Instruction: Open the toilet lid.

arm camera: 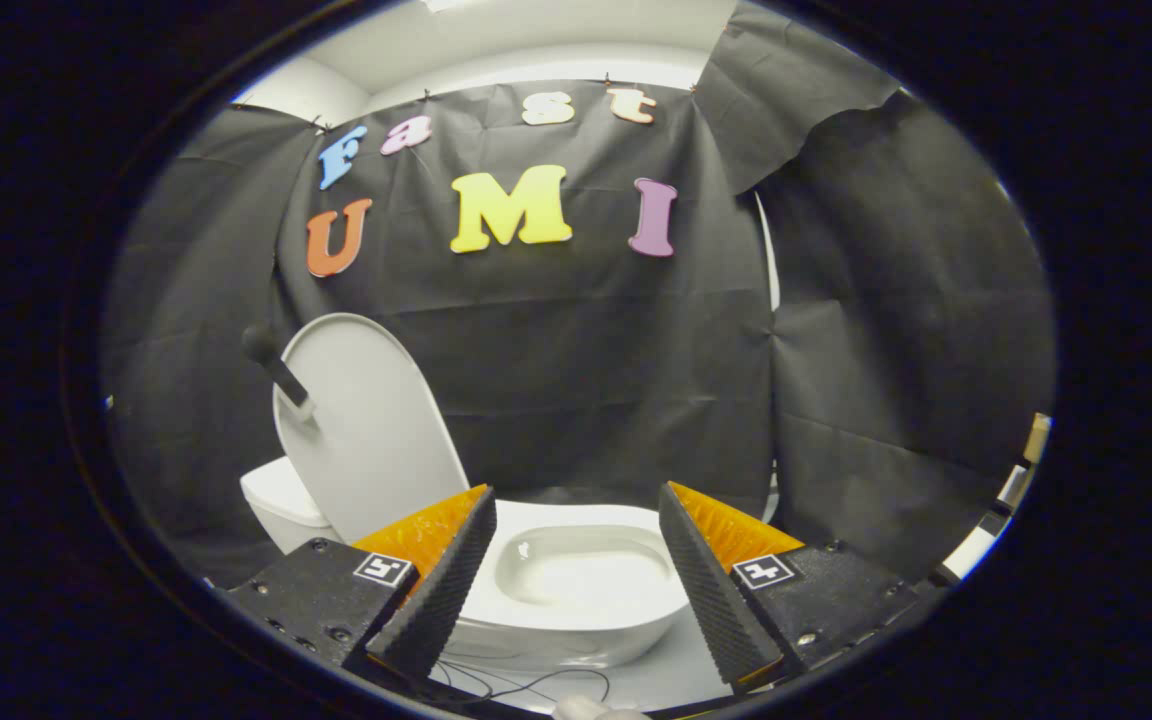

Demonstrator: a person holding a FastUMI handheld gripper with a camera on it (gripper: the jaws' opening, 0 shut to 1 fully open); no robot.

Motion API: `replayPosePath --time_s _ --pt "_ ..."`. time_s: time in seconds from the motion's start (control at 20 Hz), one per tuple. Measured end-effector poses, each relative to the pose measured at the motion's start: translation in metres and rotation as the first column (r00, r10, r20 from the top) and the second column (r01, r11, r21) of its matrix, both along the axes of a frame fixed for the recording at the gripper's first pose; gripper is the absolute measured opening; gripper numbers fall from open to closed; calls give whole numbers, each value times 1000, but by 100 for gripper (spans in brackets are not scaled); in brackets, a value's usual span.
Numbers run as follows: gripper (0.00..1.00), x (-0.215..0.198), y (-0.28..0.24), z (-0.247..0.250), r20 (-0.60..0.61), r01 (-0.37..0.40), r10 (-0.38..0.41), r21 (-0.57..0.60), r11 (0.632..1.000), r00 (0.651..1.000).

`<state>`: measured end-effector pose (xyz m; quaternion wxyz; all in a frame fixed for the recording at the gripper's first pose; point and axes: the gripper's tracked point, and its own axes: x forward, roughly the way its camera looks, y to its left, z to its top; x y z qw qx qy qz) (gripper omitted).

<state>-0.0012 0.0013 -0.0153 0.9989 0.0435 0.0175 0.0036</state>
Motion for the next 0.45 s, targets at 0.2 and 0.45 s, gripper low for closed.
replayPosePath --time_s 0.2,0.45 --pt "100 -6 -14 -10 -12 35 -35 16 999 999" --pt "100 -8 -14 -15 -25 40 -40 -3 999 999"
